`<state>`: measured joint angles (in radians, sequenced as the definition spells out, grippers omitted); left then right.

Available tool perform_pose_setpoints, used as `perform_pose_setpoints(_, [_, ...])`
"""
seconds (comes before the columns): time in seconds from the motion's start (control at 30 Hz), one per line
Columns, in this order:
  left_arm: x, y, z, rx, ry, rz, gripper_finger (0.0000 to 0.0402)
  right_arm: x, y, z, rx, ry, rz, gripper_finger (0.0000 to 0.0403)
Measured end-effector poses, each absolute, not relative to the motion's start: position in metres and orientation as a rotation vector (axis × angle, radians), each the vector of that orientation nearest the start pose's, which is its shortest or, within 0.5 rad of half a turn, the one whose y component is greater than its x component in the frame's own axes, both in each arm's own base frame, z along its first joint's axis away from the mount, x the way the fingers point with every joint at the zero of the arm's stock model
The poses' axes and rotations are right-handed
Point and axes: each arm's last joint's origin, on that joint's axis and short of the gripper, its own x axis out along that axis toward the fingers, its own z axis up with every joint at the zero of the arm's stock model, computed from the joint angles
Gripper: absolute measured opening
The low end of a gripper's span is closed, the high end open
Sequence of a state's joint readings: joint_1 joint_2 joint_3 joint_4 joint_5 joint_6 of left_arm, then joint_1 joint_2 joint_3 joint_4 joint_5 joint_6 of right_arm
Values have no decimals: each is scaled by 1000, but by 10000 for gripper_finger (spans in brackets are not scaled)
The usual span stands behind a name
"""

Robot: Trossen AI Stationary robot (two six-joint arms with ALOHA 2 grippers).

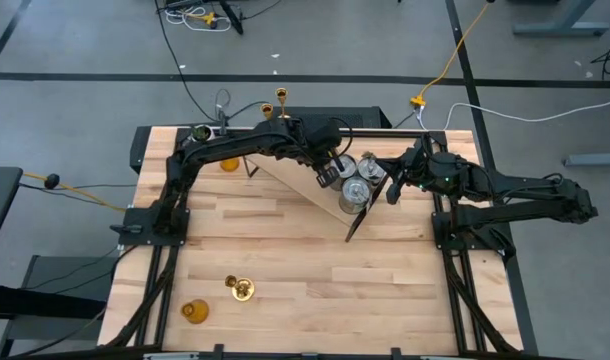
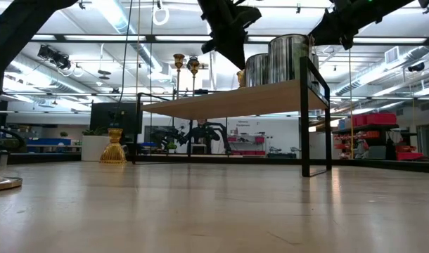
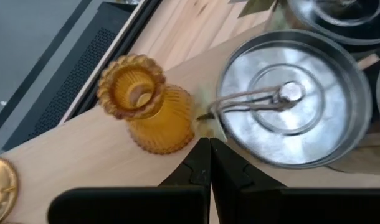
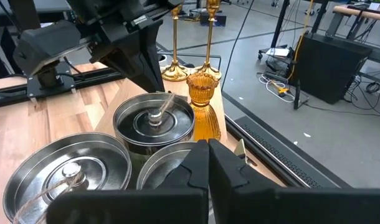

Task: Pick & Place candle stick holders
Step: Adjust the scented candles on the shelf, then adjust the yellow candle holder on the shelf

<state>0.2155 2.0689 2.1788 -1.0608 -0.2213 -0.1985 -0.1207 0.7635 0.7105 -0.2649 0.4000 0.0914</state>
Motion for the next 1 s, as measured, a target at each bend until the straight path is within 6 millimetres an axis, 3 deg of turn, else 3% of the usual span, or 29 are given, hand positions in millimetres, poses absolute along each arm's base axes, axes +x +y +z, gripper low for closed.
perform_pose_setpoints(0.63, [428, 100, 347, -179, 888, 488, 4, 164, -31, 304, 41, 294, -530, 3])
perform_pose_setpoints(1.0, [403, 90, 388, -172, 789, 464, 4, 154, -29, 311, 24, 242, -514, 3])
